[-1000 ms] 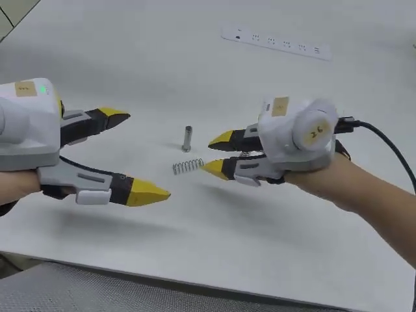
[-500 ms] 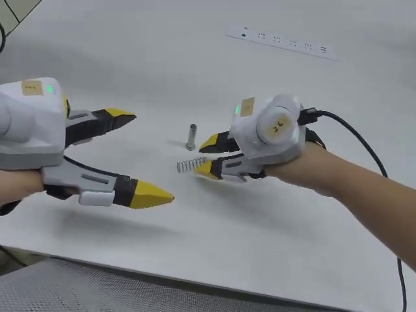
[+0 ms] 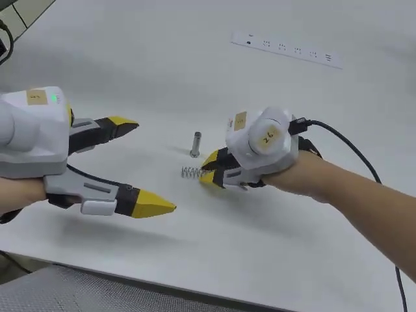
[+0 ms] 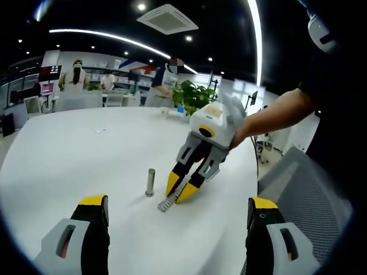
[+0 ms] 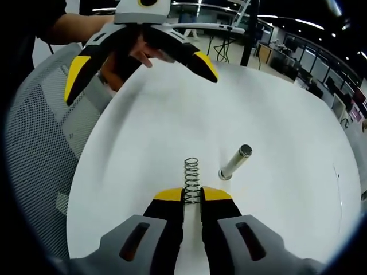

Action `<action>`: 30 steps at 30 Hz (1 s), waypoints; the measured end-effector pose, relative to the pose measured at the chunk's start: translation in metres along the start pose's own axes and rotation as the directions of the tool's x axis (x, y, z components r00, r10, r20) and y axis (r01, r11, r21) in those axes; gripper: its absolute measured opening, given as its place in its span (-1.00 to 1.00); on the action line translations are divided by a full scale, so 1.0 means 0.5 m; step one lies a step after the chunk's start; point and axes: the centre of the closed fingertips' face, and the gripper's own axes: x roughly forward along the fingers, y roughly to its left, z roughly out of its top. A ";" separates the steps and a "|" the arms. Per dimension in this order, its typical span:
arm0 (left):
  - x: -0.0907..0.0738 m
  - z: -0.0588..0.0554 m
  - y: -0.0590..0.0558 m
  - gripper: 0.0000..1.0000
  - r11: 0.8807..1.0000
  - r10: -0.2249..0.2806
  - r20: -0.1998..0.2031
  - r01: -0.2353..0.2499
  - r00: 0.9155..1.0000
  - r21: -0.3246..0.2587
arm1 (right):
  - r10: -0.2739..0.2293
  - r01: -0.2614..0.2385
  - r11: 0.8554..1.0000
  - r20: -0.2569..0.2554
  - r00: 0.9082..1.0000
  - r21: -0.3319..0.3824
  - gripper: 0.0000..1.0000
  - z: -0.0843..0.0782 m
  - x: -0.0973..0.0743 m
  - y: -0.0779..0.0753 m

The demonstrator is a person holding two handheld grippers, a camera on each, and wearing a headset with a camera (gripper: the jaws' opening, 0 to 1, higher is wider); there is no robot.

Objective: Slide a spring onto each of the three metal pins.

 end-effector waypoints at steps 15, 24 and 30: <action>0.026 0.022 -0.037 0.97 0.998 -0.047 -0.008 0.047 0.999 0.035 | -0.031 0.029 0.998 0.043 0.999 0.050 -0.85 0.010 -0.092 0.012; 0.043 0.023 -0.065 0.97 0.995 -0.091 -0.016 0.092 0.996 0.042 | -0.063 0.059 0.994 0.050 0.997 0.087 -0.85 -0.010 -0.158 0.030; 0.054 0.024 -0.080 0.94 0.992 -0.115 -0.022 0.116 0.993 0.056 | -0.075 0.070 0.991 0.040 0.996 0.110 -0.85 -0.036 -0.183 0.046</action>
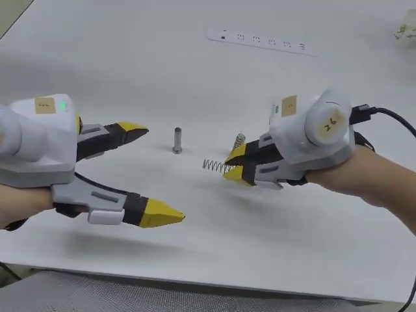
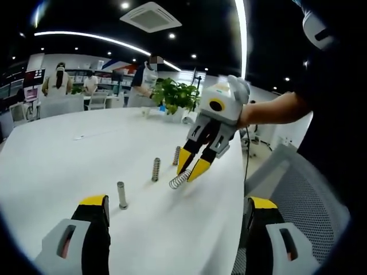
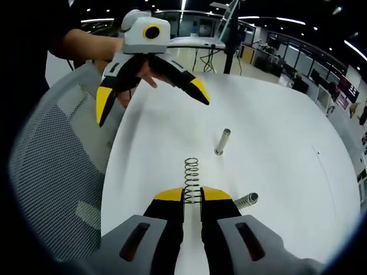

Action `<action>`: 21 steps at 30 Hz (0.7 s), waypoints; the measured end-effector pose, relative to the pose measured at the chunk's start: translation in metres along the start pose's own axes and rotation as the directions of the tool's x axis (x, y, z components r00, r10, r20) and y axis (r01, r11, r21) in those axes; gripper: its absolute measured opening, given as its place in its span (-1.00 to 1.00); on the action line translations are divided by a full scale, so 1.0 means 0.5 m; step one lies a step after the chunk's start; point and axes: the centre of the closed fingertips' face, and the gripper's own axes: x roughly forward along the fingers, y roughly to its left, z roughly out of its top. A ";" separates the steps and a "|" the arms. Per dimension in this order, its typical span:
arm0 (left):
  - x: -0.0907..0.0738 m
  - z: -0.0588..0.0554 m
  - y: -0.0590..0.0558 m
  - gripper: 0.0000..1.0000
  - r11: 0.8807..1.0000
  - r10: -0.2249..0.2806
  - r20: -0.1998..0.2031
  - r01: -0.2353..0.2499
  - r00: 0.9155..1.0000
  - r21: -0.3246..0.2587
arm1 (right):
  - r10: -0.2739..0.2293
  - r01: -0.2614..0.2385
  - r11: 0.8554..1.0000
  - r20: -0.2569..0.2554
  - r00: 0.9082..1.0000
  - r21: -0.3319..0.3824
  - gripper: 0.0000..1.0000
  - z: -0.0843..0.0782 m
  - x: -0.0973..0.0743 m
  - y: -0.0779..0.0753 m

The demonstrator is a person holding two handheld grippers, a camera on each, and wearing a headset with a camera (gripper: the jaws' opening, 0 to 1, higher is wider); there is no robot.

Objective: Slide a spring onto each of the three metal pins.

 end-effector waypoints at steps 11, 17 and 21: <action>0.040 0.015 -0.039 0.74 0.996 -0.076 -0.016 0.076 0.997 0.041 | -0.005 0.004 0.999 -0.025 1.000 -0.044 -0.85 -0.008 -0.027 0.015; 0.068 0.029 -0.049 0.62 0.990 -0.126 -0.010 0.126 0.992 0.058 | 0.011 -0.013 0.997 -0.024 1.000 -0.070 -0.84 0.004 -0.032 0.028; 0.089 0.027 -0.053 0.52 0.986 -0.137 -0.029 0.139 0.990 0.089 | 0.020 -0.022 0.996 -0.024 1.000 -0.082 -0.85 0.008 -0.033 0.032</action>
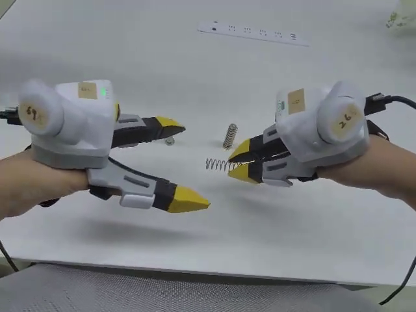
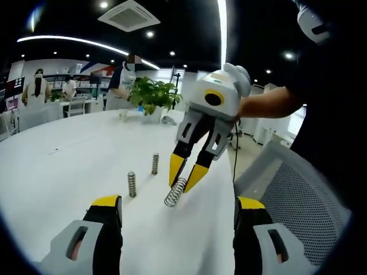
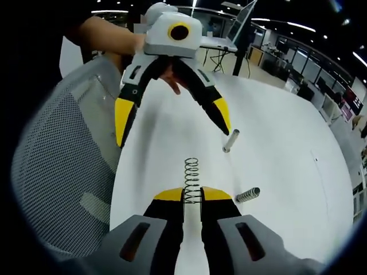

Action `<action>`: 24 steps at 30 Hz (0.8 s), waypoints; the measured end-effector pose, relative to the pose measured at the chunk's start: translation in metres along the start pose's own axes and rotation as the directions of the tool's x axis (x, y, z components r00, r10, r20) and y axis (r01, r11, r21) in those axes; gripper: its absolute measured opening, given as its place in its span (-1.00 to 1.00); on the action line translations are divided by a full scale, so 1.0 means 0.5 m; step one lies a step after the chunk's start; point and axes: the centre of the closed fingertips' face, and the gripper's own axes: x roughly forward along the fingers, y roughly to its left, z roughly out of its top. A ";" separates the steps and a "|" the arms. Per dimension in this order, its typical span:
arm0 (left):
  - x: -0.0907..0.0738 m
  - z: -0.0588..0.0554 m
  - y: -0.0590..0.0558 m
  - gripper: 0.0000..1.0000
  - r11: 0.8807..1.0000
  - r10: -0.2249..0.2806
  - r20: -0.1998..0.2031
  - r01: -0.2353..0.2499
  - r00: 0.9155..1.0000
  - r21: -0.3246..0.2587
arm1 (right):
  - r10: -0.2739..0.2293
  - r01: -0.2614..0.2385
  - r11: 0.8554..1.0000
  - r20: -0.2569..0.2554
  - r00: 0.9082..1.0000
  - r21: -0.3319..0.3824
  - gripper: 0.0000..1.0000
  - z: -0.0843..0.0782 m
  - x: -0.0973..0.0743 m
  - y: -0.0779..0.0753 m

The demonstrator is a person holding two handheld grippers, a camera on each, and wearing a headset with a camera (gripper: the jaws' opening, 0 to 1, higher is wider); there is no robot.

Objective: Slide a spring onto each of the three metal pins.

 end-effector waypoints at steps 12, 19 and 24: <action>0.021 0.016 0.002 -0.06 0.999 -0.026 0.007 0.025 1.000 0.045 | 0.002 -0.002 1.000 0.028 1.000 -0.024 -0.85 0.021 -0.013 0.003; 0.028 0.026 -0.003 -0.51 0.997 -0.056 0.018 0.055 0.998 0.059 | 0.003 -0.002 0.999 0.040 0.999 -0.042 -0.85 0.027 -0.021 0.000; 0.030 0.028 0.000 -0.60 0.996 -0.061 0.018 0.060 0.998 0.070 | -0.002 0.005 0.999 0.049 0.999 -0.051 -0.85 0.029 -0.027 -0.007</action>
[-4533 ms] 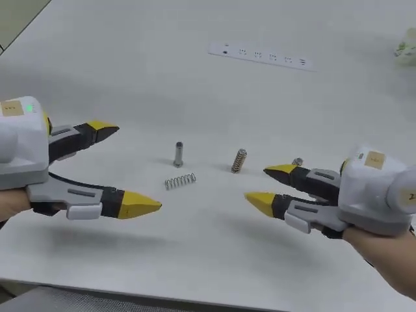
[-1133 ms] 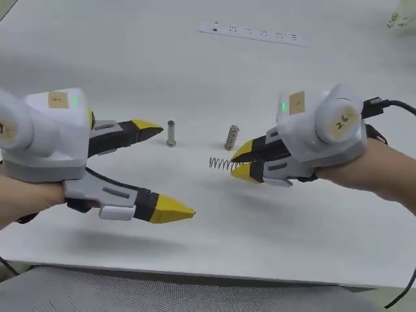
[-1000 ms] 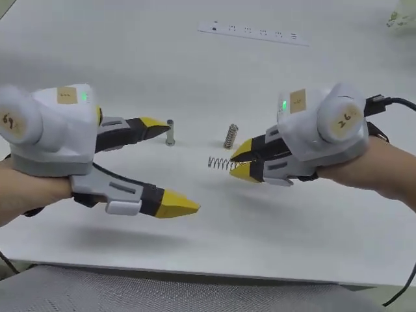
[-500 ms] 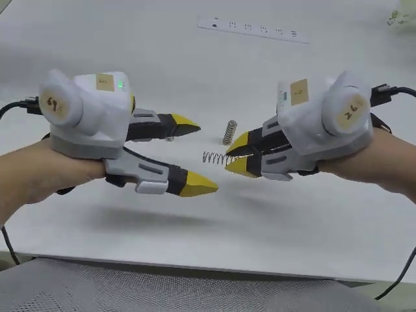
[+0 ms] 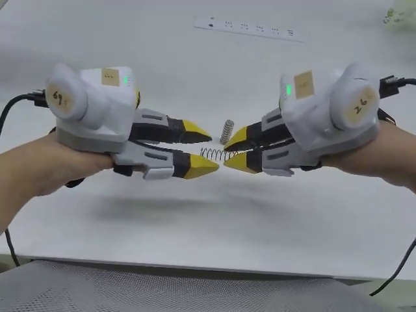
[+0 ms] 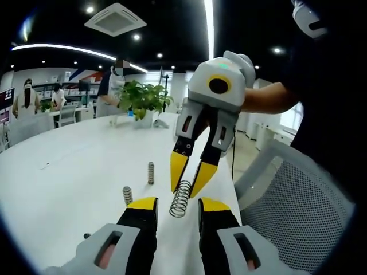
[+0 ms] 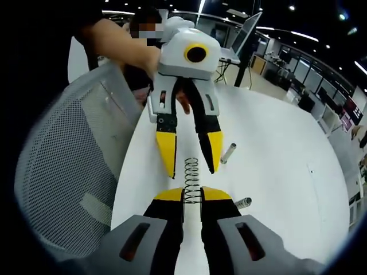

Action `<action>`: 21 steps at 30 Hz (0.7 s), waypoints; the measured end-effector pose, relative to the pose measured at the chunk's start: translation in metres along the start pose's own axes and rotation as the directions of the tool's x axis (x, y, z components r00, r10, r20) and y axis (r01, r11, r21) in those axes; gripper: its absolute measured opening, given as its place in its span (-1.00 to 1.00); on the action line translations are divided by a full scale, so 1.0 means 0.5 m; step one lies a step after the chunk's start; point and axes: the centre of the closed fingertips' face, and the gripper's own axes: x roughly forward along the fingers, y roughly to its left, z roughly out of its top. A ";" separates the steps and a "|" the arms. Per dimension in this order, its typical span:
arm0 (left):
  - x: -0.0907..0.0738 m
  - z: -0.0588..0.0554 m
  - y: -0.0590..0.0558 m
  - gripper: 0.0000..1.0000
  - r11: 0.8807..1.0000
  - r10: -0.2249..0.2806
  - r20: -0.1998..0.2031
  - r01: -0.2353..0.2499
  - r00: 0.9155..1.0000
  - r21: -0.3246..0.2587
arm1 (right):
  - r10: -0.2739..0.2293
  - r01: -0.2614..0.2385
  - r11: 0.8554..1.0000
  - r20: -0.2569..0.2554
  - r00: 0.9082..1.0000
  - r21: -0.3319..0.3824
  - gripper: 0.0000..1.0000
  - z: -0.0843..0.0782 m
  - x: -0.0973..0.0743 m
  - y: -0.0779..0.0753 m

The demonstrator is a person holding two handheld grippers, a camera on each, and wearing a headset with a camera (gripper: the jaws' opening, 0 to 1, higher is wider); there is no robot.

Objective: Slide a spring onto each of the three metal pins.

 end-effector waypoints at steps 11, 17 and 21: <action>0.010 0.002 -0.007 -0.89 0.999 -0.020 -0.004 0.020 1.000 0.032 | 0.009 -0.008 1.000 0.015 1.000 -0.012 -0.85 0.011 -0.006 -0.002; 0.013 0.000 -0.010 -0.93 0.999 -0.024 -0.009 0.024 1.000 0.040 | 0.014 -0.014 1.000 0.015 1.000 -0.011 -0.85 0.011 -0.009 0.004; 0.012 0.003 -0.011 -0.94 0.999 -0.028 -0.005 0.029 1.000 0.046 | 0.014 -0.014 1.000 0.021 1.000 -0.013 -0.85 0.015 -0.012 0.005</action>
